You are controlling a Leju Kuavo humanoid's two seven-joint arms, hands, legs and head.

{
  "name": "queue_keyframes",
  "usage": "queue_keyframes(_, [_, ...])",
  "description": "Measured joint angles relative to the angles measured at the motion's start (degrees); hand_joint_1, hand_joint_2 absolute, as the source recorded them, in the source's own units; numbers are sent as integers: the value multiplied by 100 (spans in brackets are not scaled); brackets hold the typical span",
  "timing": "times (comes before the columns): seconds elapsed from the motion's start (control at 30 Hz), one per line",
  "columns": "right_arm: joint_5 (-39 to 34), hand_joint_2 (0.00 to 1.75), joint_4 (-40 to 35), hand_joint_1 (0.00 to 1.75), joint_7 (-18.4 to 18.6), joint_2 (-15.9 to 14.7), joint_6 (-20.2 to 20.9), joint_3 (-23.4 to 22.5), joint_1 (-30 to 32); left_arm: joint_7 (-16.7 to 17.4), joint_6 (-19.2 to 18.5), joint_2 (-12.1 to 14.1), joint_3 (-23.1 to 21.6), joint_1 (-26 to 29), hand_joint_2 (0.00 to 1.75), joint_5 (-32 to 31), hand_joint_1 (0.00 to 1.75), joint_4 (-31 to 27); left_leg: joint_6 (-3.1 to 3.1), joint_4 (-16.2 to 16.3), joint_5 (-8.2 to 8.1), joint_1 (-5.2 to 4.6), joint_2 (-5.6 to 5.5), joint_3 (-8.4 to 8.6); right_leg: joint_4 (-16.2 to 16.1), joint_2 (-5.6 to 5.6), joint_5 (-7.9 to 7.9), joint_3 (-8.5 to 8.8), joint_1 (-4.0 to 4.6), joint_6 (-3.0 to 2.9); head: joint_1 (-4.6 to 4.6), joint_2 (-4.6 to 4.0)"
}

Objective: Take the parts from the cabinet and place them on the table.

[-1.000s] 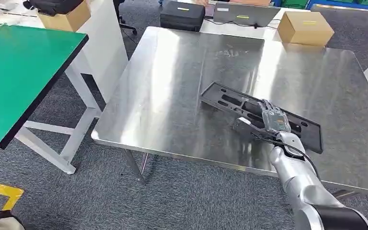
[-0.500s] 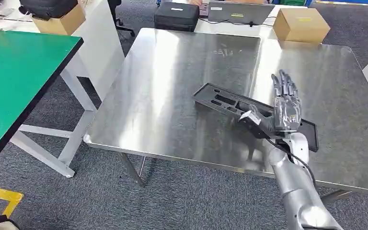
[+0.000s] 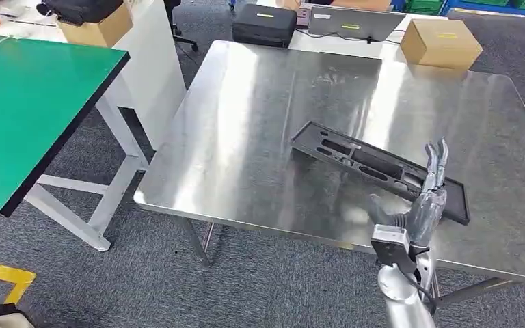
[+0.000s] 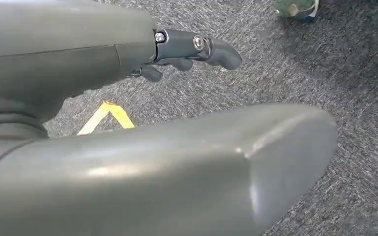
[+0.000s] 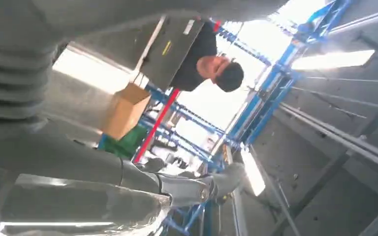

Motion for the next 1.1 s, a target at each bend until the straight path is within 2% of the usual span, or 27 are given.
queue_keyframes(0.03, [-2, 175, -49, 0, 0, 13, 0, 27, 6, 0, 4, 0, 0, 0, 0, -2, 0, 0, -37, 49, -23, -23, -1, -9, -504, -30, 98, 260, -7, -26, 13, 0])
queue_keyframes(0.1, [-40, 175, -125, 0, -2, 48, 35, 77, 49, -2, 42, -2, 2, 0, 0, -2, 0, 0, -117, 92, -74, -56, -2, -21, -502, 1, 149, 283, 18, -123, -22, 0])
queue_keyframes(0.17, [-280, 175, -180, 0, -9, 68, 263, 96, 89, -13, 142, -7, 7, -1, 0, 39, 0, 0, -162, 85, -59, -27, 4, -19, -503, 5, 169, 283, 41, -177, -15, 0])
queue_keyframes(0.2, [-335, 175, -199, 0, -18, 110, 324, 127, 118, -13, 182, 4, 22, -1, 0, 94, 0, -4, -195, 129, -85, -7, 5, -45, -522, 7, 198, 310, -66, -220, -2, 2])
queue_keyframes(0.23, [-360, 175, -234, 0, -24, 157, 376, 170, 146, -13, 223, 4, 31, 0, 0, 133, 0, -4, -245, 253, -193, 10, 2, -79, -523, 15, 202, 316, -62, -245, -21, 0])
queue_keyframes(0.27, [-378, 175, -258, 0, -24, 215, 424, 221, 186, -11, 236, 0, 42, 0, 0, 182, 0, -4, -295, 578, -421, 34, 2, -206, -522, 12, 201, 327, -63, -289, -57, 0])
queue_keyframes(0.33, [-409, 175, -295, 0, -24, 311, 490, 330, 284, 13, 249, -2, 120, -6, 0, 315, 0, -4, -378, 1541, -905, 78, 3, -650, -515, 7, 202, 323, -48, -288, -55, 0])
queue_keyframes(0.37, [-446, 175, -317, 0, -24, 352, 526, 374, 345, 63, 277, -4, 177, -8, 0, 396, 0, -4, -401, 1853, -1018, 92, 5, -789, -508, -3, 205, 323, -45, -285, -52, 0])
queue_keyframes(0.4, [-496, 175, -352, 0, -24, 391, 553, 402, 413, 122, 306, -7, 227, -6, 0, 491, 0, -4, -407, 1940, -997, 106, 5, -823, -501, -2, 204, 323, -43, -283, -54, 0])
queue_keyframes(0.43, [-529, 175, -385, 0, -24, 417, 577, 418, 465, 163, 323, -7, 282, -6, 0, 542, 0, -4, -404, 1757, -855, 120, 5, -730, -496, 3, 203, 323, -43, -282, -57, 0])
queue_keyframes(0.5, [-544, 175, -479, 0, -24, 453, 628, 431, 567, 219, 334, -7, 354, -9, 0, 575, 0, -4, -352, 677, -323, 124, 3, -157, -492, 23, 202, 329, -43, -280, -55, 0])
queue_keyframes(0.53, [-525, 175, -523, 0, -24, 466, 669, 437, 594, 240, 341, -7, 367, -13, 0, 577, 0, -4, -315, 228, -178, 122, -6, 92, -493, 31, 204, 330, -42, -277, -54, 0])
queue_keyframes(0.57, [-509, 175, -558, 0, -24, 477, 700, 453, 619, 269, 345, -9, 387, -26, 0, 581, 0, -4, -305, 184, -229, 92, -15, 119, -514, 31, 225, 319, -12, -242, -48, 0])
queue_keyframes(0.6, [-494, 175, -580, 0, -24, 479, 735, 459, 625, 275, 350, -22, 415, -27, 0, 581, 0, -4, -264, 147, -166, 57, -13, 102, -506, 32, 232, 308, 16, -225, -44, 0])
queue_keyframes(0.67, [-426, 175, -621, 0, -11, 512, 866, 464, 704, 295, 334, -24, 450, -30, 0, 616, 0, -4, -205, 166, -160, 27, -9, 79, -539, 29, 278, 300, -10, -153, -41, 0])
queue_keyframes(0.73, [-304, 175, -674, 0, -2, 529, 986, 464, 753, 293, 280, -46, 459, -32, 0, 627, 0, -4, -86, -2, -9, 83, 31, 86, -468, 23, 215, 252, 29, -100, -37, 0])
queue_keyframes(0.77, [-215, 175, -687, 0, 22, 533, 1049, 466, 766, 278, 245, -63, 461, -45, 0, 632, 0, -4, -34, -45, 40, 54, 32, 55, -271, 14, -3, 117, 29, -148, -33, 0])
queue_keyframes(0.8, [-140, 175, -691, 0, 41, 546, 1104, 466, 769, 264, 204, -63, 463, -54, 0, 636, 0, -4, 33, -41, 90, 44, 39, -8, 184, 17, -305, -68, 18, -217, -20, 0])
queue_keyframes(0.83, [-86, 175, -693, 0, 57, 551, 1148, 466, 786, 251, 164, -63, 463, -60, 0, 643, 0, -4, 45, -40, 132, 27, 41, -66, 636, 18, -535, -243, 13, -244, -17, 0])
queue_keyframes(0.87, [-46, 175, -698, 0, 68, 562, 1163, 466, 812, 240, 125, -63, 463, -61, 0, 662, 0, -4, 56, -38, 184, 10, 42, -144, 1115, 18, -733, -407, 5, -241, -17, 0])
queue_keyframes(0.9, [-24, 175, -698, 0, 85, 568, 1185, 466, 831, 238, 98, -66, 466, -60, 0, 678, 0, -4, 49, -37, 234, 5, 42, -210, 1329, 17, -791, -449, 1, -198, -19, 0])
queue_keyframes(0.93, [-7, 175, -700, 0, 94, 575, 1198, 466, 844, 238, 94, -66, 466, -61, 0, 682, 0, -4, 30, -36, 288, 4, 41, -278, 1253, 16, -740, -339, -6, -146, -20, 0])
queue_keyframes(0.97, [-4, 175, -700, 0, 96, 579, 1200, 466, 844, 238, 88, -70, 468, -60, 0, 686, 0, -4, 10, -34, 339, 5, 41, -342, 955, 16, -594, -122, -5, -79, -15, 0])
queue_keyframes(1.0, [-4, 175, -709, 0, 96, 586, 1202, 466, 843, 238, 83, -83, 468, -61, 0, 689, 0, -4, -18, -33, 401, 6, 39, -413, 433, 10, -398, 230, -13, -15, -15, 0])
queue_keyframes(1.03, [-4, 175, -722, 0, 98, 592, 1204, 466, 842, 238, 79, -85, 470, -62, 0, 693, 0, -4, -42, -24, 453, 5, 34, -464, -20, 5, -306, 536, -26, 0, -15, 0])
queue_keyframes(1.07, [-7, 175, -755, 0, 105, 614, 1213, 466, 839, 238, 63, -90, 472, -73, 0, 693, 0, -4, -92, 21, 494, -18, 21, -514, -562, -5, -362, 977, -18, -42, -6, 2])
queue_keyframes(1.1, [-11, 175, -779, 0, 105, 632, 1218, 468, 848, 245, 61, -94, 477, -70, 0, 693, 0, -4, -112, 52, 524, -35, 27, -528, -599, 7, -330, 999, 38, -74, -15, 0])
